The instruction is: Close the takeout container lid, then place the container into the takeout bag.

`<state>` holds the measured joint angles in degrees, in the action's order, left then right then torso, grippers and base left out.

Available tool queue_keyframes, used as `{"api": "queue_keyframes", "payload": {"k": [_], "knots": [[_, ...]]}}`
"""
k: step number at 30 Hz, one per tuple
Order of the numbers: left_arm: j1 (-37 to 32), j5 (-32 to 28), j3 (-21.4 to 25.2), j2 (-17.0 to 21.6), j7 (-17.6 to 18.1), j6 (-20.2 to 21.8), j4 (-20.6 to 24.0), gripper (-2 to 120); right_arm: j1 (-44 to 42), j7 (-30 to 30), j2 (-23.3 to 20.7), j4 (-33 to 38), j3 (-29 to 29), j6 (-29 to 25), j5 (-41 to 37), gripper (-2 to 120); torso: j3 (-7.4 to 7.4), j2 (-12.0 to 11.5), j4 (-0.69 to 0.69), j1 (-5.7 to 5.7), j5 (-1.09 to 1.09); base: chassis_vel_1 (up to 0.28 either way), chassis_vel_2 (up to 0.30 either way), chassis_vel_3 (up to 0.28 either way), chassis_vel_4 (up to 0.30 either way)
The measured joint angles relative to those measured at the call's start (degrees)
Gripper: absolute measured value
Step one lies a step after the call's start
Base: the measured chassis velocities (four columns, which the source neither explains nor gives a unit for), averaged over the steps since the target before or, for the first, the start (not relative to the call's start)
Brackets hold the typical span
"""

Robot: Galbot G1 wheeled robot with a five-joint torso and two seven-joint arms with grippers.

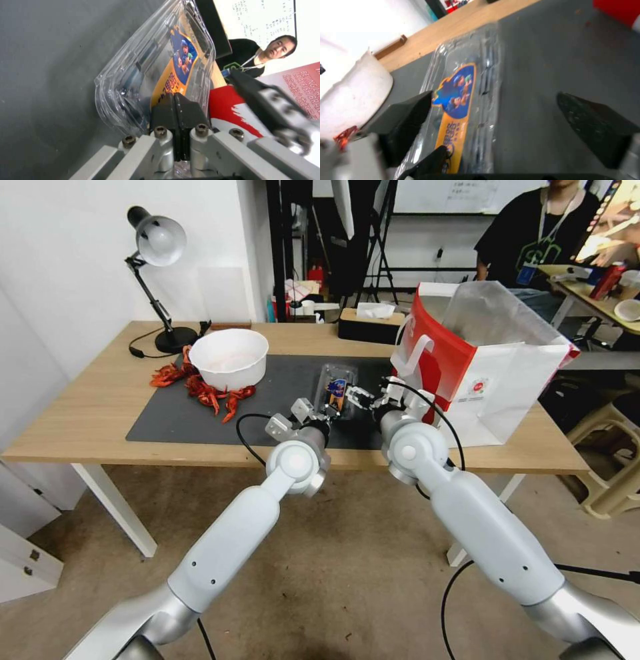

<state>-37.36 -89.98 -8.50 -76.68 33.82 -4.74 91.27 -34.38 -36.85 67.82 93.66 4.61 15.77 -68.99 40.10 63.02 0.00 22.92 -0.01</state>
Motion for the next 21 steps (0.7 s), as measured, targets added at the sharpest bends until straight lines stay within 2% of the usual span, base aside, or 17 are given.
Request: {"api": "queue_keyframes", "payload": {"k": [2,5,6,8,10,13,16,18,19,21], "knots": [[0.0,0.0,0.0,0.0,0.0,0.0,0.0,0,0.1,0.0,0.2,-0.3,0.1,0.1,0.0,88,0.00,0.0,0.00,0.00,0.01,0.000,0.000,0.000,0.000],[0.2,0.1,-0.1,0.1,0.0,0.0,0.0,0,0.7,0.3,1.2,-1.8,0.5,0.2,0.2,75,0.00,0.0,0.00,0.00,0.01,0.000,0.000,0.000,0.000],[0.2,0.1,-0.1,0.1,0.0,0.0,0.0,0,0.7,0.3,1.2,-1.8,0.5,0.2,0.2,75,0.00,0.0,0.00,0.00,0.01,0.000,0.000,0.000,0.000],[0.3,0.2,-0.1,0.1,0.0,-0.1,0.0,0,1.1,0.4,1.8,-2.8,0.7,0.3,0.4,61,0.00,0.0,0.00,0.00,0.00,0.000,0.000,0.000,0.000],[0.3,0.2,-0.1,0.1,0.0,-0.1,0.0,0,1.2,0.5,2.0,-3.2,0.8,0.4,0.5,60,0.00,0.0,0.00,0.00,0.00,0.000,0.000,0.000,0.000],[0.4,0.2,-0.2,0.2,0.0,-0.1,0.2,0,1.5,1.0,2.5,-4.6,1.0,0.5,0.9,43,0.01,0.0,0.00,0.00,0.00,0.000,0.000,0.000,0.000],[0.4,0.3,-0.2,0.2,0.0,-0.1,0.2,0,1.6,1.1,2.7,-4.9,1.0,0.5,1.1,37,0.00,0.0,0.00,0.00,0.01,0.000,0.000,0.000,0.000],[0.5,0.4,-0.2,0.3,0.0,-0.2,0.3,0,1.6,1.3,2.8,-5.1,1.0,0.5,1.3,25,0.01,0.0,0.01,0.00,0.00,0.000,0.000,0.000,0.000],[0.5,0.4,-0.2,0.3,0.0,-0.2,0.3,0,1.6,1.3,2.8,-5.1,1.0,0.5,1.3,25,0.01,0.0,0.01,0.00,0.00,0.000,0.000,0.000,0.000],[0.5,0.5,-0.2,0.3,0.0,-0.2,0.4,0,1.6,1.4,2.9,-5.3,1.1,0.5,1.4,17,0.00,0.0,0.00,0.00,0.00,0.000,0.000,0.000,0.000]]}}
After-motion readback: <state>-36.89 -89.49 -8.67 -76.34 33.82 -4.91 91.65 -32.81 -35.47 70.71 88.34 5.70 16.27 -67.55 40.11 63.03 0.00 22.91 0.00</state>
